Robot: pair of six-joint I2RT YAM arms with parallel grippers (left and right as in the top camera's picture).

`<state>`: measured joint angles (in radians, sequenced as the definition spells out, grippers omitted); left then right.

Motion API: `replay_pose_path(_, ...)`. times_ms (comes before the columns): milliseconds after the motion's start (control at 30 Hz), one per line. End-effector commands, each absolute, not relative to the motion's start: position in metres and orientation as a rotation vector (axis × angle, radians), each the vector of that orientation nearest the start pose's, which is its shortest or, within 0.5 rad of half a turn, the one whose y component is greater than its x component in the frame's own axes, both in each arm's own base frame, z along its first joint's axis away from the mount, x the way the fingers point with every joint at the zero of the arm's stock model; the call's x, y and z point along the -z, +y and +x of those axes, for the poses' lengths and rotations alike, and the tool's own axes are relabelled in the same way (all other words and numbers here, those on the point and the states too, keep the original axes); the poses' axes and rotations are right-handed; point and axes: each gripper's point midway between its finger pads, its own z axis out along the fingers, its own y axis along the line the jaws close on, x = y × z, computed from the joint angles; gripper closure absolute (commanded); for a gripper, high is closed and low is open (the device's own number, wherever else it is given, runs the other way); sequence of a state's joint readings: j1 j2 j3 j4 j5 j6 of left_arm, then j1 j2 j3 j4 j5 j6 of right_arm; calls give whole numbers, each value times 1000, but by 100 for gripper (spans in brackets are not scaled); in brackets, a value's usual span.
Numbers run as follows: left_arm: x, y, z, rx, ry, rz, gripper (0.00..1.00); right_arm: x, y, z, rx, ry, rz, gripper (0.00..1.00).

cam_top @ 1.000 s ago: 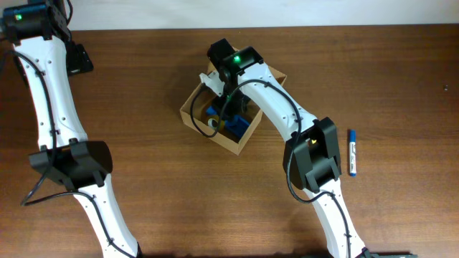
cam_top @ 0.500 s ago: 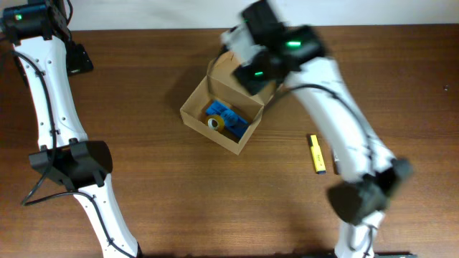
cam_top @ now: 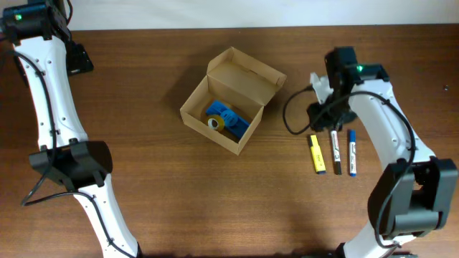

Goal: Pack container
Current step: 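Move the right gripper to the yellow highlighter and grasp it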

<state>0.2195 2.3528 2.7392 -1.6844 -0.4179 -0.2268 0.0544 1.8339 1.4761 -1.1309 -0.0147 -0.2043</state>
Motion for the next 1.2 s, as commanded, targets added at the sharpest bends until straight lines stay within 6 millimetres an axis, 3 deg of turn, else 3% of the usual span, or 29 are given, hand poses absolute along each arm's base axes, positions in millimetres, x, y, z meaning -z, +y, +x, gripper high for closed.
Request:
replay_pose_path(0, -226, 173, 444, -594, 2733, -693, 0, -65, 6, 337, -25, 3126, -287, 47)
replay_pose_path(100, -226, 173, 444, -594, 2734, -693, 0, -44, 5, 315, -134, 3192, -232, 47)
replay_pose_path(200, -226, 173, 444, -594, 2734, -693, 0, -35, 7, 307, -152, 3213, -194, 47)
replay_pose_path(400, -226, 173, 444, -594, 2733, -693, 0, -32, 20, 305, -147, 3214, -247, 47)
replay_pose_path(600, -226, 173, 444, -594, 2734, -693, 0, -26, 13, 316, 3, 3190, -133, 48)
replay_pose_path(900, -226, 173, 444, -594, 2734, -693, 0, 4, 13, 312, 12, 3263, -103, 50)
replay_pose_path(1033, -226, 173, 444, -594, 2733, -693, 0, 14, 14, 307, 12, 3299, -107, 59)
replay_pose_path(1133, -226, 173, 444, -594, 2733, -693, 0, 18, 14, 307, 14, 3307, -88, 95)
replay_pose_path(1167, -226, 173, 444, -594, 2734, -693, 0, 18, 14, 307, 15, 3304, -76, 96)
